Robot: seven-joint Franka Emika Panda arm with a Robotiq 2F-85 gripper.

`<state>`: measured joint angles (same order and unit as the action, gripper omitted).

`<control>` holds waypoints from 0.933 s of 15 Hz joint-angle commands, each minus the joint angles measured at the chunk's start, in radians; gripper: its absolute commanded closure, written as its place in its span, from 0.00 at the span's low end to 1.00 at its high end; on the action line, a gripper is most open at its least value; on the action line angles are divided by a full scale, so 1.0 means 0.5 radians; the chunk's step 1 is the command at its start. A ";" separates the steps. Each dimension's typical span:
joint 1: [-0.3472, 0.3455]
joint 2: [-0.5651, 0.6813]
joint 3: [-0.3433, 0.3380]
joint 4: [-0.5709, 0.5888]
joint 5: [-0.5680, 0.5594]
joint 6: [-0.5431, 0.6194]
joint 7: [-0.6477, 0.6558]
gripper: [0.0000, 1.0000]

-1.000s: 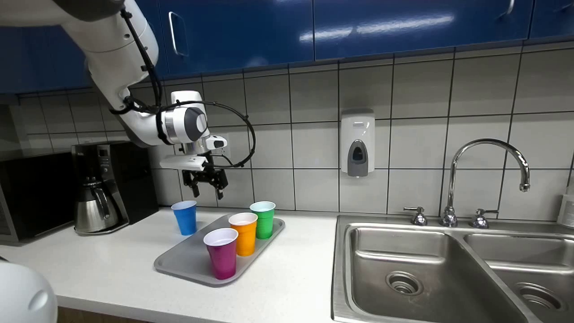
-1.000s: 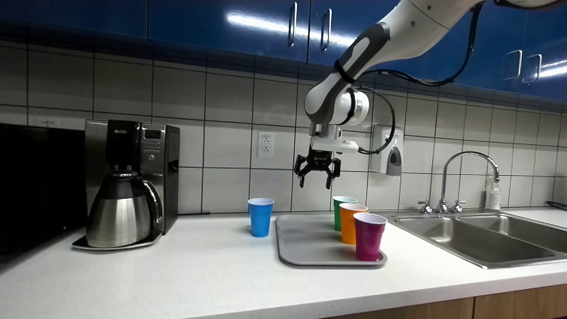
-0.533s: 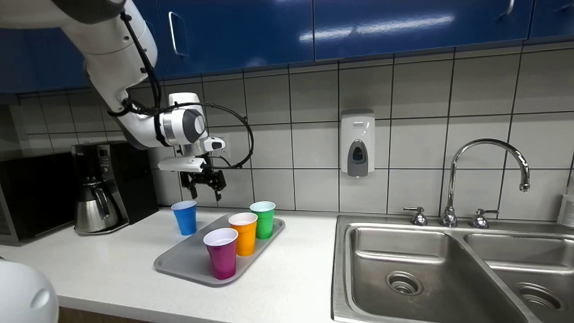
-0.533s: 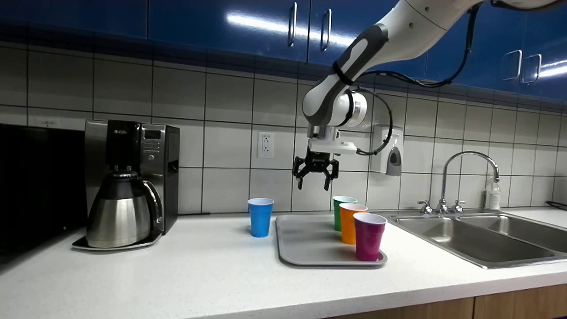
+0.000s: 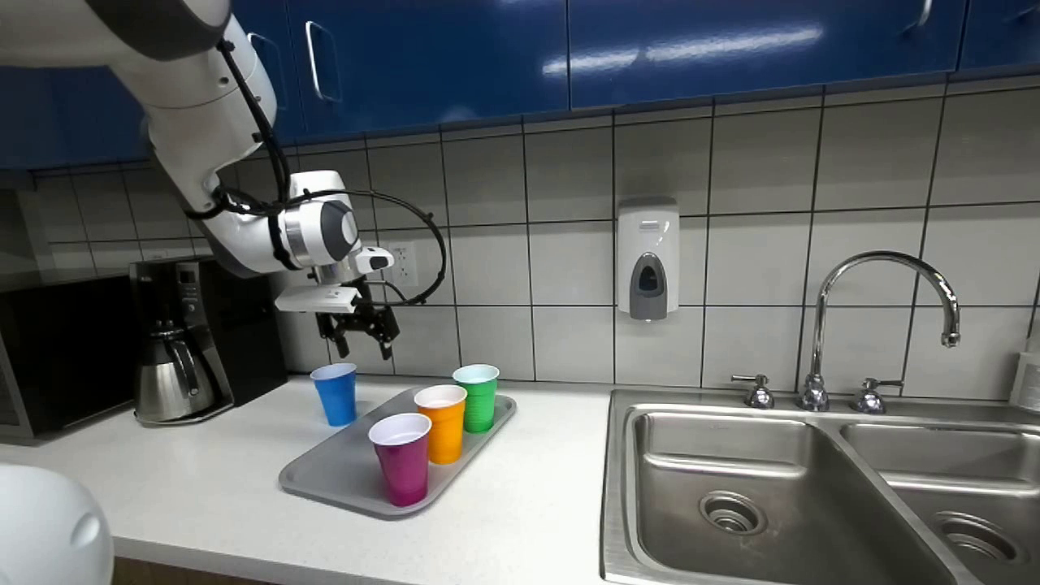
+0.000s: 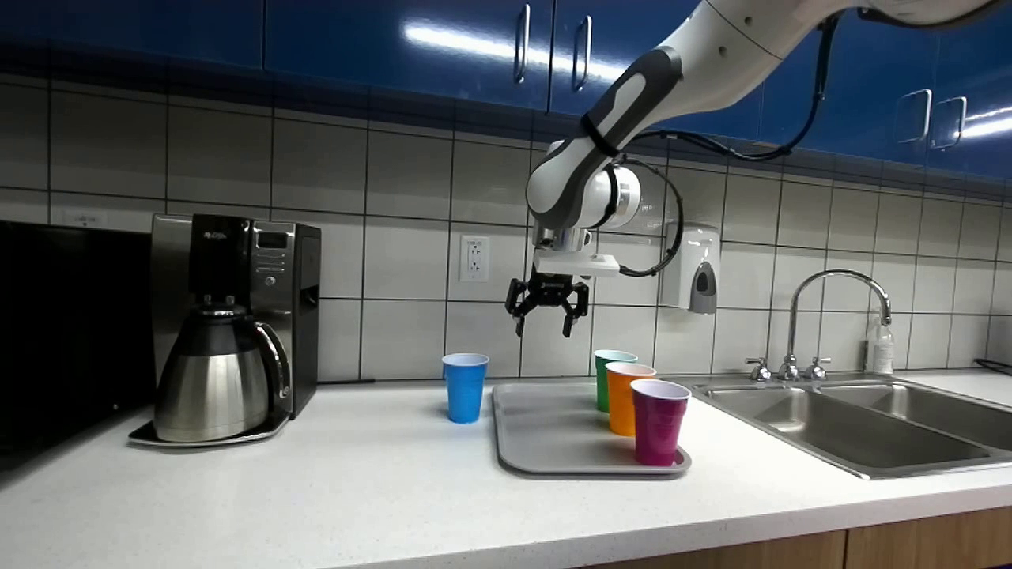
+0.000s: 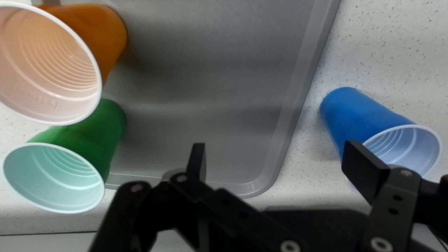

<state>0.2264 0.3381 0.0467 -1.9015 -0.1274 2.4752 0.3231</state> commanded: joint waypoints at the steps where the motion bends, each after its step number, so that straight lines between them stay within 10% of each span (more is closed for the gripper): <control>1: 0.063 0.112 -0.040 0.152 -0.110 -0.012 0.131 0.00; 14: 0.240 0.434 -0.106 0.590 -0.201 -0.083 0.211 0.00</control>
<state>0.3178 0.5075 0.0144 -1.6842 -0.1979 2.4712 0.3935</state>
